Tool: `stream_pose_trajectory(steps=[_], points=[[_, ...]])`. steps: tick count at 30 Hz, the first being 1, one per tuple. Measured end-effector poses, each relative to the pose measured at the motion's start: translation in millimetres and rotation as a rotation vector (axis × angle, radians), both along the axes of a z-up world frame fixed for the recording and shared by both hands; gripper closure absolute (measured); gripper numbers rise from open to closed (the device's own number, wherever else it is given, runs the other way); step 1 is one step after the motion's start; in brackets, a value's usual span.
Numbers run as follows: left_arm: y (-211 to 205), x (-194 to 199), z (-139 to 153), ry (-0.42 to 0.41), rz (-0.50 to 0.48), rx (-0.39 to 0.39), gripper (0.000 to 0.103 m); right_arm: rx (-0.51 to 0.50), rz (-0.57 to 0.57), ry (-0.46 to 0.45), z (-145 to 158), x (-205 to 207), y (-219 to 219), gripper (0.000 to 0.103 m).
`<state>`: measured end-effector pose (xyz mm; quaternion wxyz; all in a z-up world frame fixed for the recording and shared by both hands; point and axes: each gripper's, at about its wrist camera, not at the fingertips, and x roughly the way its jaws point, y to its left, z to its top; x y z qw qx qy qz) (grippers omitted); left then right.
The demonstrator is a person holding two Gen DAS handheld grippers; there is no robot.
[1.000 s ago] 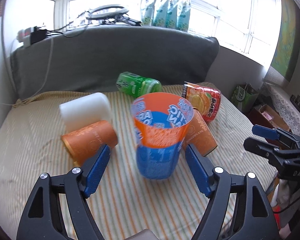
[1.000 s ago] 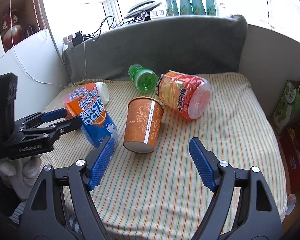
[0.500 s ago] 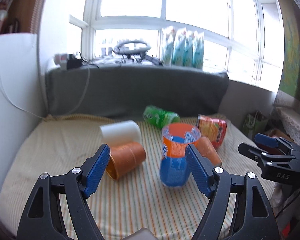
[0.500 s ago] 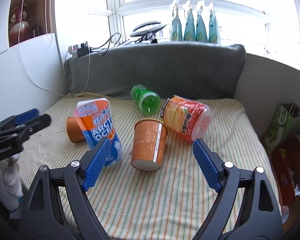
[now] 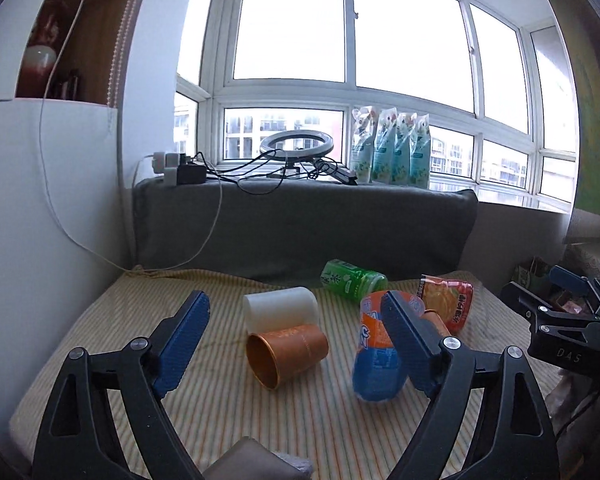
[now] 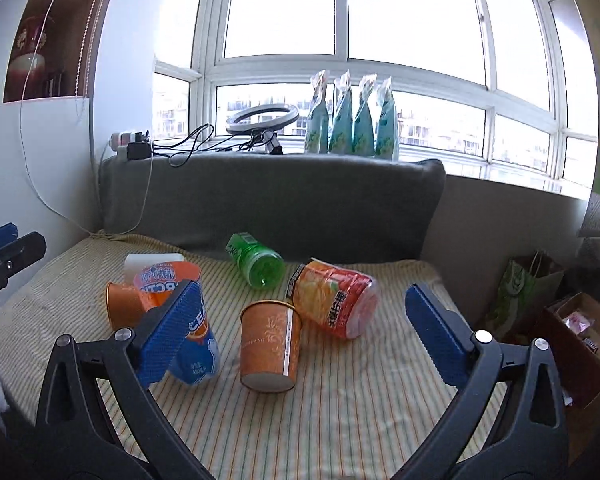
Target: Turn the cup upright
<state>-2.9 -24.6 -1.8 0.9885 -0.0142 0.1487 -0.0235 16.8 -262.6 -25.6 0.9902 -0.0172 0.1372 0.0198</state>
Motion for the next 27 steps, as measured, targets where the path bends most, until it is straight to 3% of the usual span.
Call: stream_pose_trajectory(steps=[27], points=[[-1.5,-2.6,4.7,-0.007,-0.003,0.010,0.015,0.033,-0.020,-0.022,3.7,-2.6,-2.9,0.000]])
